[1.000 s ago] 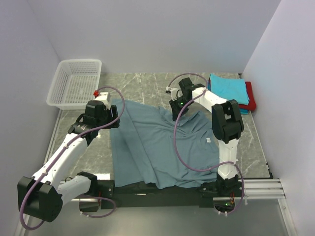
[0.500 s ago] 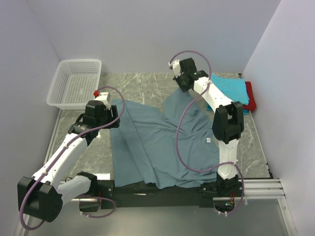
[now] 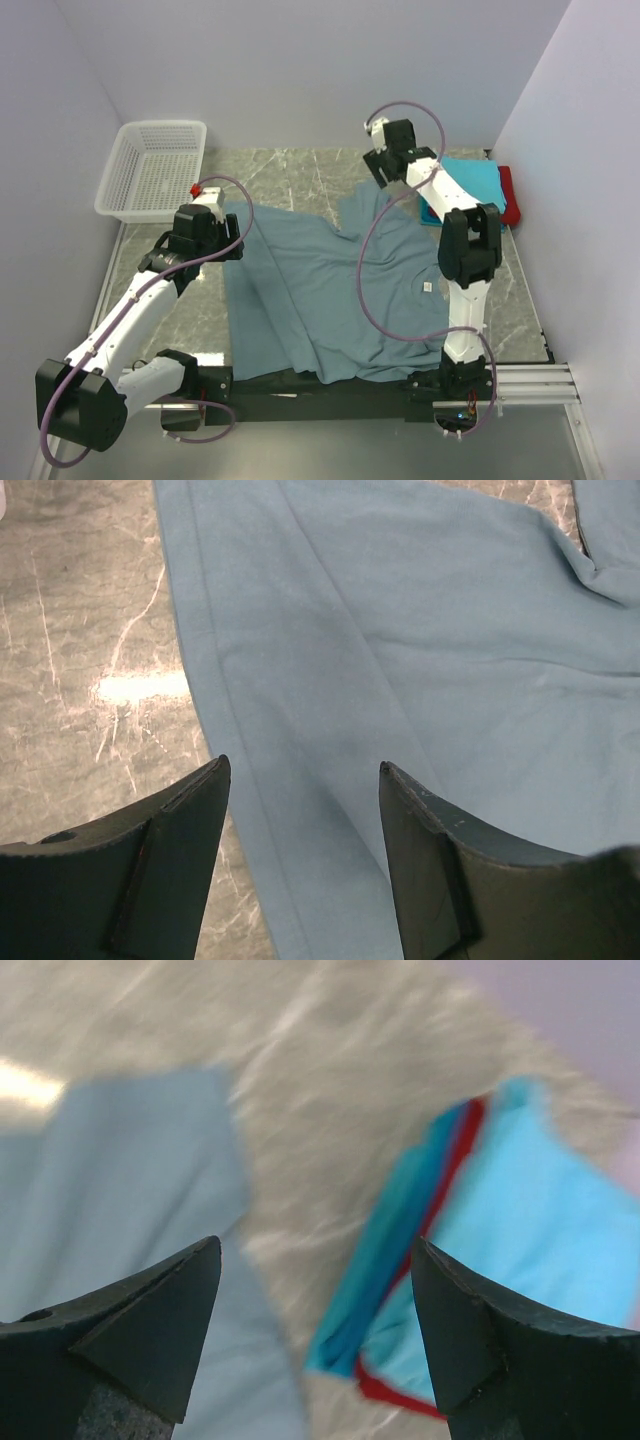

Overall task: Fold and stack the t-shirts
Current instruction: Flatten the tshirt out

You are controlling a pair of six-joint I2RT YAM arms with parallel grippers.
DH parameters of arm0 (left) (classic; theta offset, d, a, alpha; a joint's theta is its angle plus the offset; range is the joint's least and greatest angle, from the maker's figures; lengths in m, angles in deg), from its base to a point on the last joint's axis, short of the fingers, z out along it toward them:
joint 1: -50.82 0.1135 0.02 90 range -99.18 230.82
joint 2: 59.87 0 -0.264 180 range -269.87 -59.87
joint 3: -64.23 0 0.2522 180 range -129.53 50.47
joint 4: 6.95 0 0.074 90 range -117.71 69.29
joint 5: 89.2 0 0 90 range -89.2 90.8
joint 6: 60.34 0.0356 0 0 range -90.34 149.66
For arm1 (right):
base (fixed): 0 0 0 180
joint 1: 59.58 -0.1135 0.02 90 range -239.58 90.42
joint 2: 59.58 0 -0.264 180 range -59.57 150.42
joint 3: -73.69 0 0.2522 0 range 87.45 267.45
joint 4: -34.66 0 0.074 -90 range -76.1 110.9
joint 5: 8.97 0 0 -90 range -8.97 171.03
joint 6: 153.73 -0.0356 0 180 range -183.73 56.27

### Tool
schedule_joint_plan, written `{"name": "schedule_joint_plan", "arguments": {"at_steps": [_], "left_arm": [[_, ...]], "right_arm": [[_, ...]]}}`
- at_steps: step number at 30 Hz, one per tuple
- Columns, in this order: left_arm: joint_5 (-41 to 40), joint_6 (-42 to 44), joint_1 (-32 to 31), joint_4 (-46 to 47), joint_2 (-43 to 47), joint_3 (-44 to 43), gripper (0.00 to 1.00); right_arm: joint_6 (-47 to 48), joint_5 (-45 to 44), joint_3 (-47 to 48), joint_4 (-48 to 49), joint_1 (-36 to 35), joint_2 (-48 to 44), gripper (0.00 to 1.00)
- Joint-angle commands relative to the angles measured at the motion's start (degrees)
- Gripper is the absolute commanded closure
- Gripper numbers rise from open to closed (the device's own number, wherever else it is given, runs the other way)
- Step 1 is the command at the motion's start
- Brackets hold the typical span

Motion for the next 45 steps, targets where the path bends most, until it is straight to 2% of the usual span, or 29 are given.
{"name": "schedule_joint_plan", "arguments": {"at_steps": [1, 4, 7, 8, 9, 10, 12, 15, 19, 22, 24, 32, 38, 45], "left_arm": [[-0.09, 0.75, 0.01, 1.43, 0.53, -0.30, 0.33], [-1.50, 0.40, 0.01, 1.34, 0.44, -0.21, 0.33], [-3.51, -0.04, 0.19, 1.34, -0.26, -0.21, 0.34], [-3.95, -0.30, 0.45, 1.42, -0.96, -0.30, 0.34], [-4.65, -0.65, 1.15, 1.86, -1.31, -0.30, 0.34], [-4.75, -1.18, 1.85, 2.13, -2.71, -0.30, 0.35], [-4.14, -2.84, 4.30, 1.96, -5.17, -2.05, 0.40], [-5.63, -4.69, 5.02, 0.03, -12.72, -7.32, 0.44], [-6.50, -4.35, 5.20, -1.12, -27.37, -15.13, 0.45], [-6.59, -3.73, 6.42, -2.70, -36.34, -21.90, 0.52], [-5.81, -3.64, 8.08, -2.80, -39.27, -25.08, 0.56], [-3.26, -1.54, 10.12, -2.17, -46.57, -32.62, 0.55], [-4.39, -0.39, 10.21, -7.45, -57.47, -44.92, 0.57], [-7.38, 1.63, 10.73, -11.41, -65.21, -52.50, 0.59]], "right_arm": [[0.85, 21.34, -6.64, -5.41, -0.37, -9.20, 0.18], [2.62, 34.04, -11.93, -10.34, -0.20, -12.02, 0.25], [2.97, 39.87, -14.31, -15.69, 0.50, -11.85, 0.40], [3.49, 41.19, -14.76, -18.40, 0.85, -11.41, 0.51], [4.28, 41.47, -15.28, -19.91, 1.03, -11.15, 0.56], [5.33, 41.38, -16.85, -21.32, 1.12, -11.14, 0.67], [7.01, 39.28, -20.10, -21.34, 1.12, -13.07, 0.72], [8.16, 37.26, -26.52, -19.93, 1.03, -15.71, 0.75], [8.07, 34.97, -32.67, -18.26, 1.03, -16.77, 0.76], [7.89, 32.42, -34.35, -18.08, 0.94, -15.98, 0.78], [7.98, 30.75, -34.71, -18.43, 0.94, -15.63, 0.78], [9.30, 24.95, -41.12, -17.12, 1.03, -19.14, 0.82], [8.42, 26.26, -43.76, -15.27, 1.21, -19.32, 0.82], [8.16, 25.74, -45.44, -14.12, 2.00, -19.41, 0.82]]}}
